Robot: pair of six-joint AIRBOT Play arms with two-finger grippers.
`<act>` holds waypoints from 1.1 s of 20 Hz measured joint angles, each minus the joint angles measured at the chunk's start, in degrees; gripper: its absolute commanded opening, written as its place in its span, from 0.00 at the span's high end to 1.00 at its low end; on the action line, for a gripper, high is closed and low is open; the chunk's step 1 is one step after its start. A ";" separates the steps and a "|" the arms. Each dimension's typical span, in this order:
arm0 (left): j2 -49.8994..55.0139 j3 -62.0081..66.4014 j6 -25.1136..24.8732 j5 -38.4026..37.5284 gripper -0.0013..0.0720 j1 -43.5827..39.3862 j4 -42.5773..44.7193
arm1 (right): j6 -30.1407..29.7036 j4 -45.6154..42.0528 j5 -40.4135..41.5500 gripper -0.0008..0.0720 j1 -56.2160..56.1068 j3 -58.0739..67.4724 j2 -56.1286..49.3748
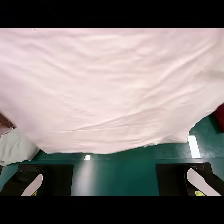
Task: Fold the shirts.
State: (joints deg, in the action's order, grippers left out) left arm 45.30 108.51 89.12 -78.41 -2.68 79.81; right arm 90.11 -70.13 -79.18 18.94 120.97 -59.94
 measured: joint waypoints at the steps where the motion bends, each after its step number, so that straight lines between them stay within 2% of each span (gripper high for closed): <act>1: 0.81 -3.89 0.00 -0.76 0.95 0.02 1.27 | 0.79 0.28 -1.70 0.96 -0.11 -1.51 -2.54; 4: 3.85 -16.48 0.00 0.13 0.95 0.13 3.48 | 1.60 1.64 -4.87 0.96 -0.55 -6.80 -9.81; 9: 11.50 -33.94 -0.04 12.33 0.95 0.15 5.03 | -0.37 2.03 0.37 0.96 -4.59 -13.73 -20.46; 15: 21.03 -39.17 -0.68 28.55 0.94 0.20 5.46 | -4.00 2.12 15.15 0.96 -10.19 -18.78 -31.01; 19: 25.73 -39.82 -0.92 36.09 0.94 0.20 5.51 | -6.78 2.40 23.63 0.96 -12.28 -19.69 -35.78; 22: 27.85 -40.00 -1.01 38.93 0.95 0.20 5.55 | -8.90 2.01 26.38 0.96 -12.92 -19.91 -37.68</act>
State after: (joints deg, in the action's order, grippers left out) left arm 73.14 68.51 88.12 -39.48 -2.48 85.36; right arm 81.21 -68.12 -52.80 6.02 101.06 -97.62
